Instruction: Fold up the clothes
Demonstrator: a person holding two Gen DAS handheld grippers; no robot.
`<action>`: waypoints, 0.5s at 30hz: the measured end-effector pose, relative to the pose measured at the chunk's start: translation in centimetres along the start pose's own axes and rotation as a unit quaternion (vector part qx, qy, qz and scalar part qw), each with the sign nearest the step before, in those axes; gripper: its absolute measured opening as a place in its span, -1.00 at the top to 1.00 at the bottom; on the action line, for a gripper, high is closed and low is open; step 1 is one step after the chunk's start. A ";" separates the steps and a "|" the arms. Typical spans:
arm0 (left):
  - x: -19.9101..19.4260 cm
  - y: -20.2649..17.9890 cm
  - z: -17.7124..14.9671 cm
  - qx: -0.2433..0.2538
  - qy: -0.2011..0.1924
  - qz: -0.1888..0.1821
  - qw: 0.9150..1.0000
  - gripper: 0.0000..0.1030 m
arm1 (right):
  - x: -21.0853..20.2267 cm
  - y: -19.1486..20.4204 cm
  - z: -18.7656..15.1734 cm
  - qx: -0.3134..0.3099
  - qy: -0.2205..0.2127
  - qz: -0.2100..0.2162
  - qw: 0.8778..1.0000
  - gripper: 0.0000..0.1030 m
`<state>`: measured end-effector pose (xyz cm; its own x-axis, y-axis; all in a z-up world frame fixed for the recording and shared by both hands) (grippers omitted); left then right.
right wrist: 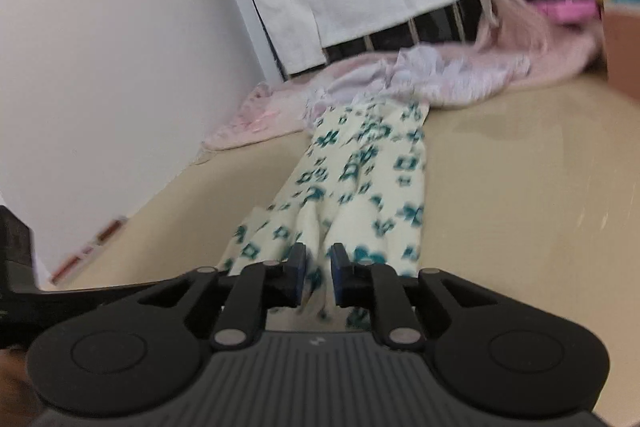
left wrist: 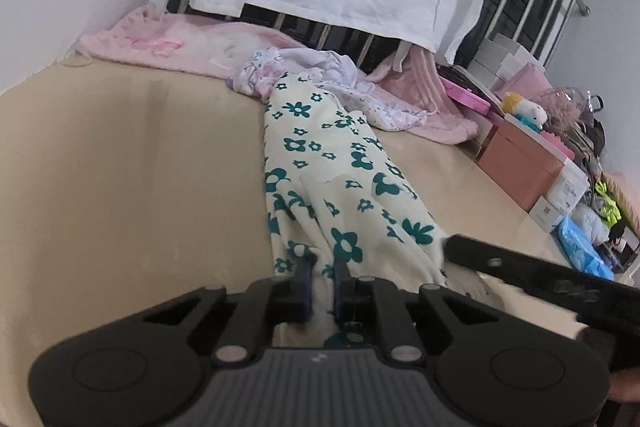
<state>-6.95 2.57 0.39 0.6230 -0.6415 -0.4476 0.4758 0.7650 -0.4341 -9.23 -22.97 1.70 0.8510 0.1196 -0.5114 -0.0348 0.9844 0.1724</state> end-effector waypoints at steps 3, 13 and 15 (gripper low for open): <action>-0.1 -0.2 0.3 0.017 0.007 0.018 1.000 0.50 | 1.6 0.1 -0.9 -0.012 0.010 -0.027 1.000 0.69; 0.2 -1.0 3.8 0.023 0.000 -0.021 1.000 0.27 | 1.3 -0.5 1.8 0.015 -0.005 -0.025 1.000 0.55; 2.0 -0.8 3.9 0.018 0.024 0.003 1.000 0.33 | 2.8 -0.3 1.9 0.020 0.019 -0.020 0.999 0.55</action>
<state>-3.66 0.91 2.85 0.5959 -0.6390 -0.4864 0.4949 0.7692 -0.4043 -5.82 -23.23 1.83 0.8307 0.0852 -0.5502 0.0210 0.9827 0.1840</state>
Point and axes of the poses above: each gripper's, at about its wrist camera, not at the fingertips, and x roughly the way its jaws point, y to its left, z to its top, the point moved 2 cm from there along x, roughly the way its jaws point, and after that the axes turned 14 degrees about -z, right-handed, at the moved point
